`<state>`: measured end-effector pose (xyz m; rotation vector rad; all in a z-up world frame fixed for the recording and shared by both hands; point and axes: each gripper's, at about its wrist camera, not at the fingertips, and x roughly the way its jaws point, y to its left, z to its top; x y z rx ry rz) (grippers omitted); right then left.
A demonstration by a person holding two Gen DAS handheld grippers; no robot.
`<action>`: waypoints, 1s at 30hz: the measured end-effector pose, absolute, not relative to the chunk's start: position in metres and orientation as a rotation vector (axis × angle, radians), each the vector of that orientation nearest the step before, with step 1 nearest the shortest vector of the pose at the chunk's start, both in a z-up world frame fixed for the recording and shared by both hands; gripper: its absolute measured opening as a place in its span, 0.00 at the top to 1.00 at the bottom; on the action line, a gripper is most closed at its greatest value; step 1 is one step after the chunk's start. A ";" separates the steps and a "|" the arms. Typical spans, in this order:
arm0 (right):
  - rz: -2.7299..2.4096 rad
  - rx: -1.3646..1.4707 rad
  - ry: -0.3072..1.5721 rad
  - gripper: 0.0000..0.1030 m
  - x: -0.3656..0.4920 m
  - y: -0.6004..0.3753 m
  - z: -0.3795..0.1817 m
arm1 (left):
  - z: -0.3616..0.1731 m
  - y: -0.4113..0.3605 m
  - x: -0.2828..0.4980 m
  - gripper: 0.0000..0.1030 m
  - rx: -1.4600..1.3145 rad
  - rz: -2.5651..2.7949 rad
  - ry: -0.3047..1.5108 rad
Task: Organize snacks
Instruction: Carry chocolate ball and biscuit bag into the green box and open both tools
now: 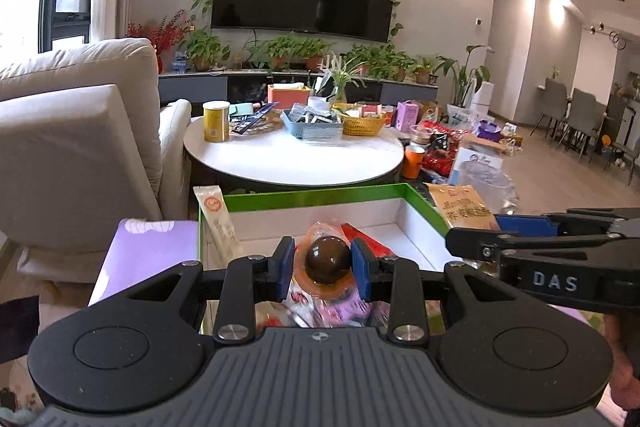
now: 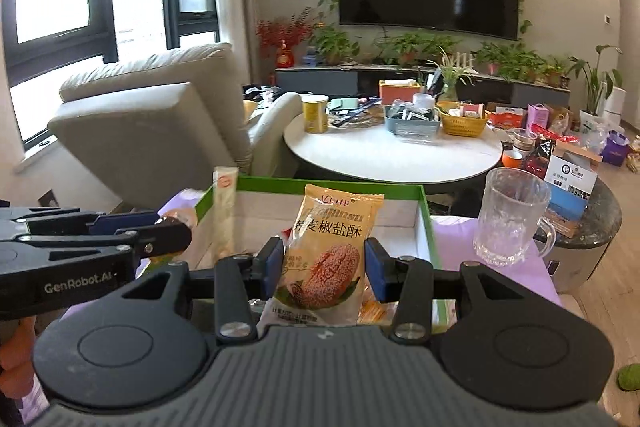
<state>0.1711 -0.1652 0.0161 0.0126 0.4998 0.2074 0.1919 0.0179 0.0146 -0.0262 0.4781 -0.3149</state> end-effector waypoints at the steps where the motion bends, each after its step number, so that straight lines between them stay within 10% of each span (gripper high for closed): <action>1: 0.204 0.017 0.503 0.54 0.175 -0.167 0.015 | 0.011 0.016 0.202 0.72 -0.029 -0.309 0.488; 30: 0.136 0.051 0.609 0.41 0.199 -0.176 -0.016 | -0.038 0.034 0.235 0.55 -0.068 -0.268 0.694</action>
